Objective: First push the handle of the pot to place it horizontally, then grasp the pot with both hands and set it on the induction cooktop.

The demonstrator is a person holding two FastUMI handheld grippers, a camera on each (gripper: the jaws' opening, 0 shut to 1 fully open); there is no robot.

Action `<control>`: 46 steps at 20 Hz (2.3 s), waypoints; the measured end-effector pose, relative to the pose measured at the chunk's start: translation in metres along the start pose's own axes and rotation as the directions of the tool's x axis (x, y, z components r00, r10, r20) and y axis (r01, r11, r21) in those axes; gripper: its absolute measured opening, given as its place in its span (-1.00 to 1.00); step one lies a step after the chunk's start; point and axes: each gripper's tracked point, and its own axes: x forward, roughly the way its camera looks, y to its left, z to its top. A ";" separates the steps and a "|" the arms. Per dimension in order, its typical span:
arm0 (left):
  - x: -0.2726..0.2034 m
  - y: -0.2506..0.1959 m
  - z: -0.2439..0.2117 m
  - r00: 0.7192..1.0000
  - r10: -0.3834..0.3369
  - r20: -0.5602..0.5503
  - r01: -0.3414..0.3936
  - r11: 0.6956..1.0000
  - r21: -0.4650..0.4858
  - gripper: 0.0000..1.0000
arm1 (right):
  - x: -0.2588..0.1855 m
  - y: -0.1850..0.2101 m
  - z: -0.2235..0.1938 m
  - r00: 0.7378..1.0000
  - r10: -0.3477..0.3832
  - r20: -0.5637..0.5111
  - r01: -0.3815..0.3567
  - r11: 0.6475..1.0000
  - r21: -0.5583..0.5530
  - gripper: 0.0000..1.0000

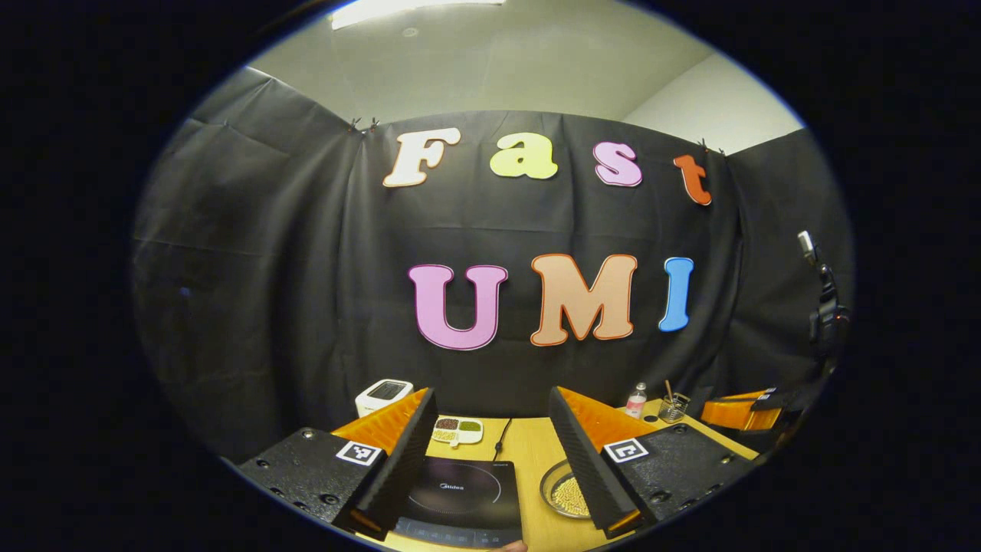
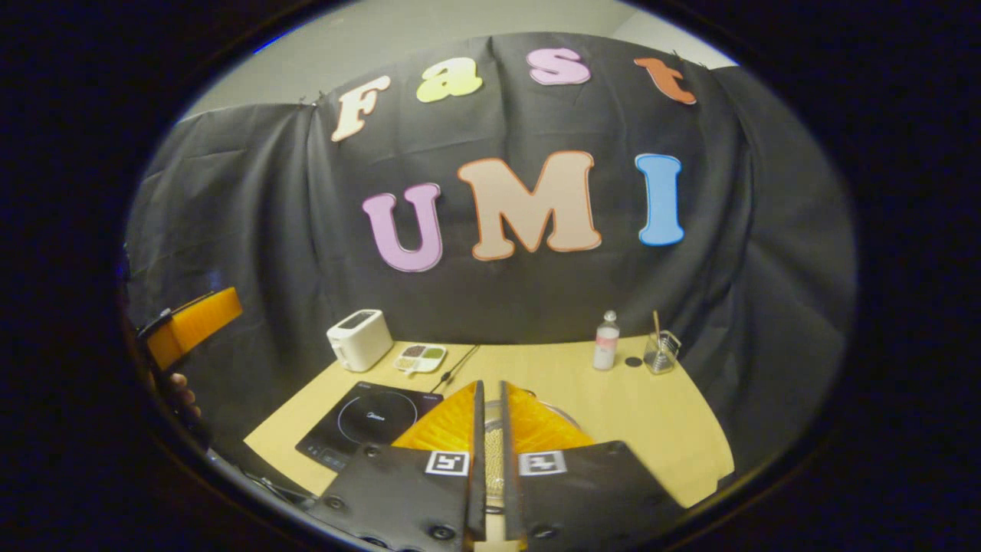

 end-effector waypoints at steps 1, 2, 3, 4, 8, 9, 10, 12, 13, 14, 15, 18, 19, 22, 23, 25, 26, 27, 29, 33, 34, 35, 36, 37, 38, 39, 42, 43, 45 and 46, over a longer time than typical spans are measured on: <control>0.006 0.003 -0.004 1.000 -0.016 -0.006 0.016 1.000 -0.002 0.79 | 0.008 0.003 -0.011 0.999 -0.008 -0.034 0.009 1.000 0.019 -0.94; 0.011 0.006 -0.010 0.999 -0.030 -0.016 0.030 1.000 -0.009 0.79 | 0.008 0.006 -0.016 0.998 -0.012 -0.065 0.014 0.999 0.032 -0.99; 0.015 0.006 -0.011 0.999 -0.045 -0.014 0.044 0.999 -0.021 0.80 | 0.018 0.010 -0.024 0.997 0.003 -0.075 0.000 0.999 0.041 -0.99; 0.019 0.009 -0.014 0.998 -0.053 -0.020 0.053 0.998 -0.026 0.80 | 0.024 0.014 -0.031 0.995 0.011 -0.102 -0.007 0.999 0.041 -0.94; 0.034 0.023 -0.029 0.998 -0.036 -0.051 0.033 0.998 -0.054 0.82 | 0.045 0.018 -0.072 0.975 0.043 -0.219 -0.023 0.996 0.091 -0.97; 0.038 0.027 -0.033 0.998 -0.018 -0.065 0.014 0.998 -0.058 0.80 | 0.047 0.020 -0.086 0.964 0.057 -0.258 -0.032 0.995 0.099 -0.99; 0.038 0.032 -0.037 0.997 0.001 -0.081 -0.006 0.998 -0.060 0.80 | 0.050 0.020 -0.098 0.954 0.071 -0.291 -0.042 0.994 0.104 -0.95; 0.039 0.035 -0.042 0.996 0.020 -0.091 -0.026 0.997 -0.076 0.82 | 0.057 0.018 -0.116 0.939 0.078 -0.336 -0.045 0.994 0.103 -0.94; 0.040 0.035 -0.043 0.995 0.022 -0.098 -0.030 0.996 -0.083 0.82 | 0.059 0.017 -0.125 0.929 0.081 -0.360 -0.043 0.993 0.113 -0.94; 0.042 0.036 -0.047 0.994 0.027 -0.106 -0.036 0.996 -0.087 0.82 | 0.062 0.018 -0.131 0.922 0.091 -0.377 -0.044 0.990 0.132 -0.94; 0.044 0.038 -0.050 0.993 0.034 -0.112 -0.044 0.995 -0.090 0.82 | 0.065 0.018 -0.137 0.915 0.099 -0.391 -0.045 0.989 0.144 -0.95; 0.048 0.041 -0.056 0.991 0.054 -0.124 -0.067 0.992 -0.105 0.83 | 0.072 0.022 -0.157 0.892 0.106 -0.440 -0.058 0.991 0.120 -0.94; 0.048 0.043 -0.058 0.990 0.056 -0.131 -0.070 0.992 -0.109 0.83 | 0.073 0.024 -0.165 0.880 0.112 -0.461 -0.069 0.992 0.110 -1.00; 0.052 0.049 -0.063 0.988 0.064 -0.143 -0.080 0.991 -0.109 0.82 | 0.075 0.034 -0.188 0.851 0.131 -0.509 -0.086 0.990 0.111 -0.94; 0.052 0.049 -0.065 0.987 0.068 -0.146 -0.085 0.990 -0.110 0.82 | 0.074 0.037 -0.197 0.840 0.136 -0.525 -0.085 0.989 0.120 -0.94; 0.054 0.054 -0.067 0.986 0.077 -0.146 -0.095 0.989 -0.114 0.83 | 0.073 0.039 -0.210 0.821 0.142 -0.553 -0.080 0.988 0.135 -0.94; 0.054 0.056 -0.067 0.986 0.081 -0.149 -0.099 0.988 -0.116 0.82 | 0.073 0.040 -0.214 0.813 0.144 -0.563 -0.081 0.987 0.135 -1.00; 0.053 0.060 -0.068 0.985 0.083 -0.153 -0.101 0.988 -0.118 0.82 | 0.071 0.042 -0.221 0.805 0.143 -0.575 -0.083 0.988 0.130 -1.00; 0.053 0.064 -0.069 0.984 0.089 -0.155 -0.108 0.987 -0.121 0.82 | 0.070 0.043 -0.232 0.793 0.136 -0.594 -0.085 0.990 0.113 -1.00; 0.051 0.073 -0.072 0.982 0.097 -0.159 -0.117 0.985 -0.124 0.82 | 0.064 0.051 -0.257 0.760 0.130 -0.637 -0.091 0.991 0.093 -0.94; 0.052 0.074 -0.073 0.982 0.096 -0.163 -0.117 0.985 -0.126 0.83 | 0.063 0.051 -0.262 0.750 0.127 -0.649 -0.090 0.992 0.090 -0.94; 0.050 0.074 -0.073 0.982 0.095 -0.162 -0.116 0.985 -0.128 0.83 | 0.062 0.053 -0.267 0.741 0.128 -0.659 -0.090 0.992 0.092 -0.94; 0.050 0.076 -0.073 0.982 0.095 -0.163 -0.117 0.985 -0.128 0.82 | 0.060 0.053 -0.272 0.732 0.125 -0.670 -0.089 0.992 0.088 -0.94; 0.050 0.078 -0.074 0.982 0.096 -0.162 -0.117 0.985 -0.129 0.82 | 0.058 0.053 -0.276 0.724 0.118 -0.679 -0.088 0.993 0.080 -0.94; 0.050 0.079 -0.073 0.982 0.097 -0.161 -0.118 0.985 -0.129 0.82 | 0.058 0.051 -0.279 0.719 0.112 -0.686 -0.086 0.994 0.072 -0.94; 0.048 0.080 -0.072 0.983 0.098 -0.158 -0.119 0.984 -0.131 0.82 | 0.058 0.050 -0.282 0.715 0.108 -0.691 -0.082 0.994 0.071 -0.94; 0.044 0.083 -0.071 0.983 0.099 -0.155 -0.120 0.984 -0.128 0.82 | 0.057 0.045 -0.292 0.701 0.092 -0.707 -0.062 0.996 0.068 -0.94; 0.043 0.083 -0.072 0.983 0.100 -0.156 -0.120 0.985 -0.126 0.82 | 0.057 0.045 -0.295 0.698 0.090 -0.710 -0.060 0.996 0.067 -0.94; 0.040 0.085 -0.071 0.982 0.104 -0.156 -0.124 0.984 -0.126 0.82 | 0.057 0.042 -0.299 0.695 0.085 -0.714 -0.052 0.996 0.068 -0.94; 0.039 0.086 -0.071 0.982 0.106 -0.155 -0.127 0.984 -0.126 0.82 | 0.057 0.039 -0.299 0.696 0.082 -0.713 -0.045 0.997 0.070 -1.00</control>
